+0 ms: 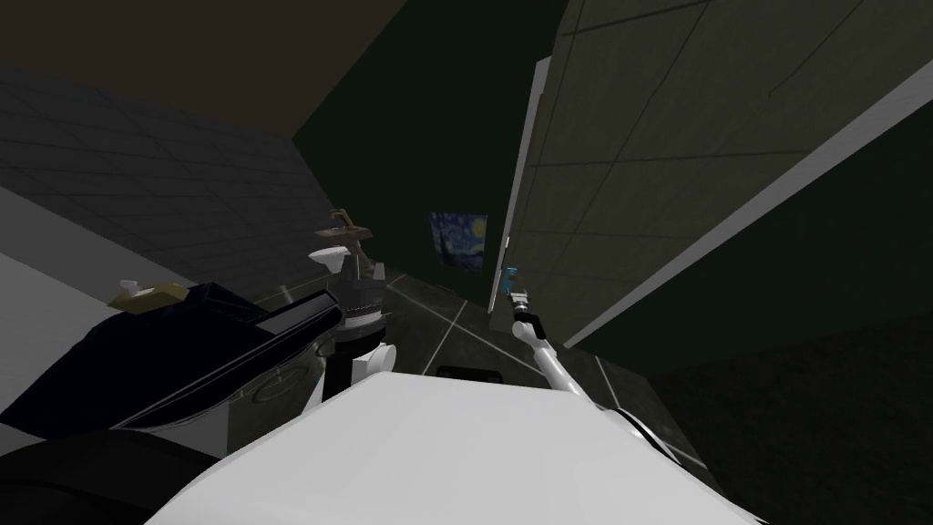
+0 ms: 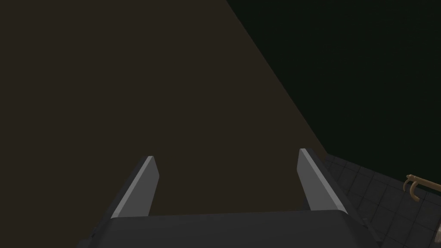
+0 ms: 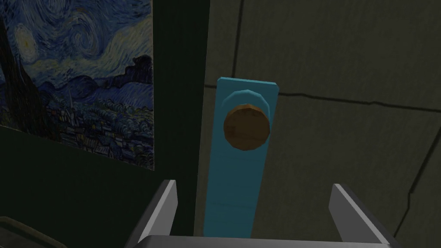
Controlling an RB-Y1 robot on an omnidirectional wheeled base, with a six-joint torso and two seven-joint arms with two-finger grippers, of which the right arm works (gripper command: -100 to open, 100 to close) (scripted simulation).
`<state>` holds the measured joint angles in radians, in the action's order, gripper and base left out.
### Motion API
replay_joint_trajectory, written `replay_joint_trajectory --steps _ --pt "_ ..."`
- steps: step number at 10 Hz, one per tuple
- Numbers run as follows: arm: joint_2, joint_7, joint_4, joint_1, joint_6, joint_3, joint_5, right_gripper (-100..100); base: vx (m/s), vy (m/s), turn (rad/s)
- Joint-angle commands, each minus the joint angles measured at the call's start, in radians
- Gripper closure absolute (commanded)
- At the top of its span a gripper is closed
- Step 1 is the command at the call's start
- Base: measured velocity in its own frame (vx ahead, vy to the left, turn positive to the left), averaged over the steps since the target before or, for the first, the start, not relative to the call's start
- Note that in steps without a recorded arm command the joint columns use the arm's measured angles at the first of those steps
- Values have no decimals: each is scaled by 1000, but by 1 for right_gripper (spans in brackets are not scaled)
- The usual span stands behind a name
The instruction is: Pull the door open
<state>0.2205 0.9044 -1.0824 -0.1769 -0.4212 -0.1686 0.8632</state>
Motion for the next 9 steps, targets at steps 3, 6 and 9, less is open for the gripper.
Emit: replay_joint_trajectory --steps 3,6,9 --pt "-2 38 -9 4 2 -5 27 -100 -43 -33 28" --pt "63 96 8 21 -14 13 43 -100 145 54 173" --pt "127 151 25 37 -30 31 57 -100 154 18 154"
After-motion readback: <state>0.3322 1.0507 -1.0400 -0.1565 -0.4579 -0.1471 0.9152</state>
